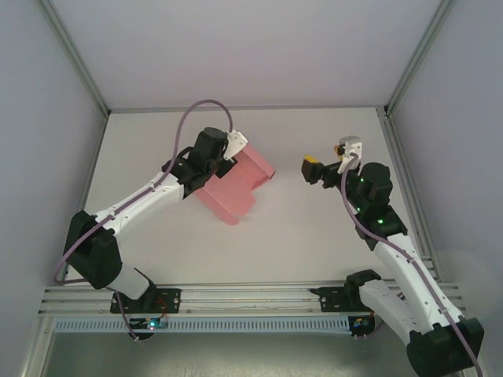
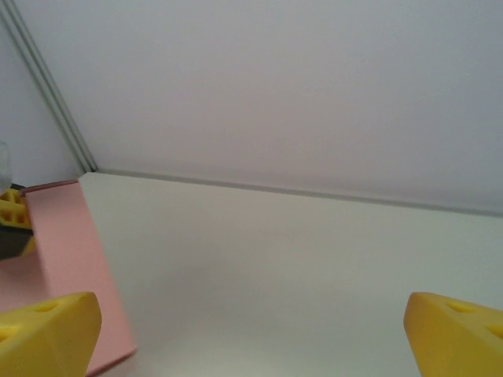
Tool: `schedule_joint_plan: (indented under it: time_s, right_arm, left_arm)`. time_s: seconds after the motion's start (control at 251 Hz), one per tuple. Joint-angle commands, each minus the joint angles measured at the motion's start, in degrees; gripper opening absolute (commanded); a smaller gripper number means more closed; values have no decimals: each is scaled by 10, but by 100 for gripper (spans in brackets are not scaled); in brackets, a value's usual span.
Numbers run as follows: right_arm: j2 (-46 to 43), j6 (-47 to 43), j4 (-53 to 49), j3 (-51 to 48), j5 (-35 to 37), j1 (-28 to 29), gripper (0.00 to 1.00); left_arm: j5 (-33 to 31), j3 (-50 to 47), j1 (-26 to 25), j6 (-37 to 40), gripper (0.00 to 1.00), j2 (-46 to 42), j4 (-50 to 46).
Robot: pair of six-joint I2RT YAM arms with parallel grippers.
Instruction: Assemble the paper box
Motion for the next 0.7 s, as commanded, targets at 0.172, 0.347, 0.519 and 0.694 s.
schedule_joint_plan:
  time_s: [0.172,0.347,0.519,0.694]
  right_arm:
    - [-48,-1,-51,-36,14,-30,98]
    - [-57,-15,-61,-46,8,-43,98]
    - [-53,-20,-56,-54,3,-56,98]
    - [-37,-15,-49,-57,-21,-72,98]
  left_arm:
    - [21,74,-14,637,0,79,-73]
    - [35,10,-26,942,0,120,79]
    - [172,-26,-29,1185,0,161,161]
    - [200,58,-85,1185,4,174,-101]
